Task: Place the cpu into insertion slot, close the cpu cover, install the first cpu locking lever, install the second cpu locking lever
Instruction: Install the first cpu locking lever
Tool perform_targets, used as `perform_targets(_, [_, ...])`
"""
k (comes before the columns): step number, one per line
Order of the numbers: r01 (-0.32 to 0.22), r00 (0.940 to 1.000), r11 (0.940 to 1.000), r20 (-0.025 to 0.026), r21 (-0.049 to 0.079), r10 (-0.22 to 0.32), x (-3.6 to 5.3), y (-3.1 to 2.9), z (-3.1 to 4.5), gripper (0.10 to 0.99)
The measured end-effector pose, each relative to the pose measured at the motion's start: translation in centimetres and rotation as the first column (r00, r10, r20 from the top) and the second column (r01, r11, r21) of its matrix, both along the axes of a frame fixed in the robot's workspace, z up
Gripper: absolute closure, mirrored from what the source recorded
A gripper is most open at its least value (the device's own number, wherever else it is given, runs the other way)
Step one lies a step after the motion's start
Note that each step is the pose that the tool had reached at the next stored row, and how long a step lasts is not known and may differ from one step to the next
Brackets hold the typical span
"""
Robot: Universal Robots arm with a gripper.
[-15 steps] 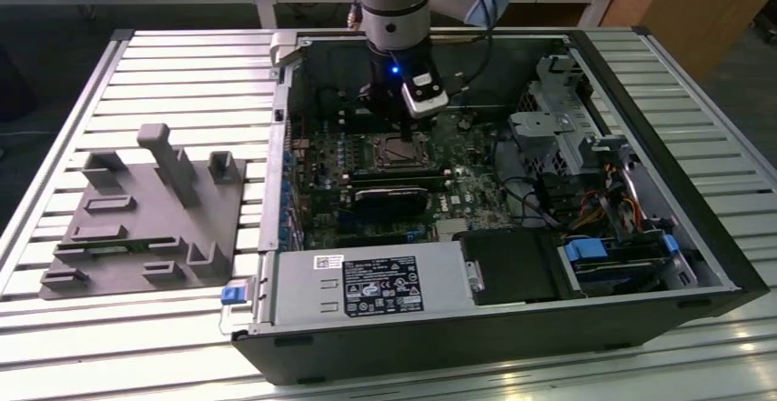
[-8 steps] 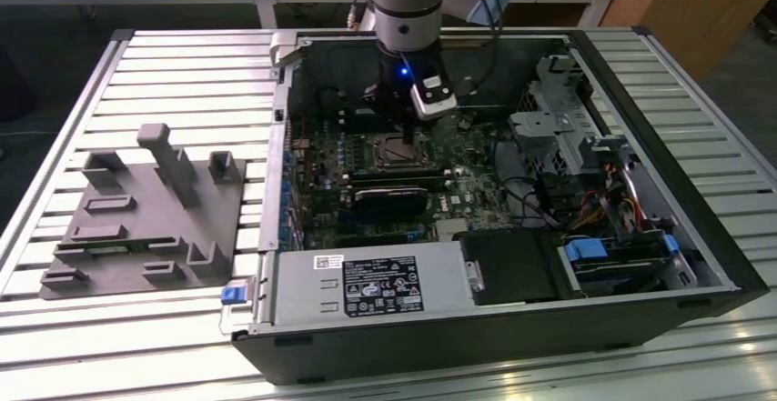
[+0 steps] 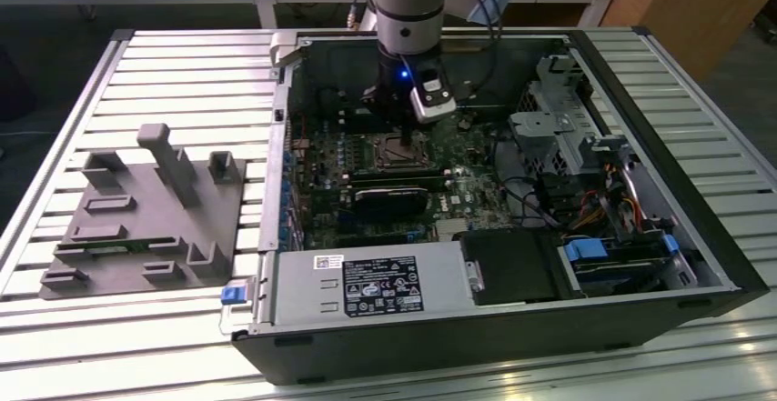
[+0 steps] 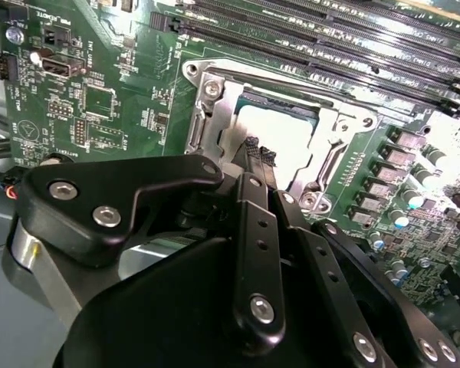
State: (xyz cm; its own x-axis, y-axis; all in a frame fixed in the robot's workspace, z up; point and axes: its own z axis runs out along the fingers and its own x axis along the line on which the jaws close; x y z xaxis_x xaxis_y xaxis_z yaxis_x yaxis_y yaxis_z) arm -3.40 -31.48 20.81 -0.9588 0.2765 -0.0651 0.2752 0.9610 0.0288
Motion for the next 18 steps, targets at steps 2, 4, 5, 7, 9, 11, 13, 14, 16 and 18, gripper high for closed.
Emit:
perform_targets(2, [0.000, 1.0000, 1.0000, -0.0002, 0.000, 0.000, -0.10, -0.04, -0.09, 0.980])
perform_targets(4, [0.000, 1.0000, 1.0000, 0.0000, 0.000, 0.000, -0.27, -0.07, -0.16, 0.980])
perform_targets(5, [0.000, 1.0000, 1.0000, 0.0000, 0.000, 0.000, -0.39, -0.09, -0.17, 0.980])
perform_targets(7, [0.000, 1.0000, 1.0000, 0.0000, 0.000, 0.000, -0.63, -0.11, -0.18, 0.980])
perform_targets(9, [0.000, 1.0000, 1.0000, 0.0000, 0.000, 0.000, -0.67, -0.11, -0.18, 0.980])
perform_targets(11, [0.000, 1.0000, 1.0000, -0.0001, 0.000, 0.000, -0.67, -0.12, -0.18, 0.980])
perform_targets(13, [0.000, 1.0000, 1.0000, -0.0001, 0.000, 0.000, -0.68, -0.12, -0.18, 0.980])
perform_targets(14, [0.000, 1.0000, 1.0000, -0.0003, 0.000, 0.000, -0.68, -0.13, -0.14, 0.980])
perform_targets(16, [-0.002, 1.0000, 1.0000, -0.0001, 0.000, 0.002, -0.68, -0.12, 0.04, 0.980])
perform_targets(18, [-0.003, 1.0000, 1.0000, -0.0001, 0.000, 0.003, -0.68, -0.12, 0.31, 0.980])
